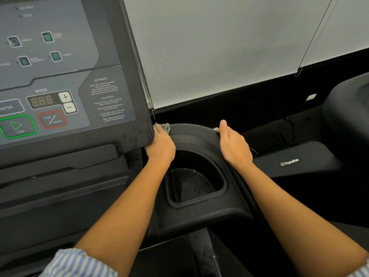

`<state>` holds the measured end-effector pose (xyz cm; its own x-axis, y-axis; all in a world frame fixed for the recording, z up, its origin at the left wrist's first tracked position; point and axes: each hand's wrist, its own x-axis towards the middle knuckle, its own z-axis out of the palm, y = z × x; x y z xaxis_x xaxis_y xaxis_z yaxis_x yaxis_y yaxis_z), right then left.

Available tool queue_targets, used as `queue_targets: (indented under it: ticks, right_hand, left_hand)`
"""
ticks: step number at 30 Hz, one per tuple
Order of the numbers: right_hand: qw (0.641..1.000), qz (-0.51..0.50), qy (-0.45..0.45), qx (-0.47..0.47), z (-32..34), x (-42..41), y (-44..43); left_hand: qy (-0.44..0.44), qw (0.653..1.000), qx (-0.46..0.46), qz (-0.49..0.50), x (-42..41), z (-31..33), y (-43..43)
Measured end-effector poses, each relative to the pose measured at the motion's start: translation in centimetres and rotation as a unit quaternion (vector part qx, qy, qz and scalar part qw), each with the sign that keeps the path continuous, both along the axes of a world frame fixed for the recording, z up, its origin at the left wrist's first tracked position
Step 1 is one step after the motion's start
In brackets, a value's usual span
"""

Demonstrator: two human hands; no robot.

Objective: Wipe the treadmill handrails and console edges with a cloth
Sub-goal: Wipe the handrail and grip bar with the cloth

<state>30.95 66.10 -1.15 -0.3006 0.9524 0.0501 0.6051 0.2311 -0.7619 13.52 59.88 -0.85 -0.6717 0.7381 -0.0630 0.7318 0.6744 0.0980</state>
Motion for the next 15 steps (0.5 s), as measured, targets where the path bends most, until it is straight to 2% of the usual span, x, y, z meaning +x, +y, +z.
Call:
queue_targets:
  ticks: [4, 9, 15]
  right_hand:
    - [1.000, 0.000, 0.000, 0.004, 0.1, -0.1, -0.1]
    - [0.999, -0.012, 0.033, -0.013, 0.3, -0.2, -0.1]
    - [0.978, -0.070, 0.192, -0.047, 0.2, 0.1, 0.0]
  left_hand:
    - [-0.006, 1.000, 0.028, -0.009, 0.3, 0.1, -0.1]
    - [0.058, 0.980, 0.071, -0.175, 0.6, -0.3, 1.0]
    - [-0.045, 0.939, 0.118, -0.319, 6.0, -0.3, 1.9]
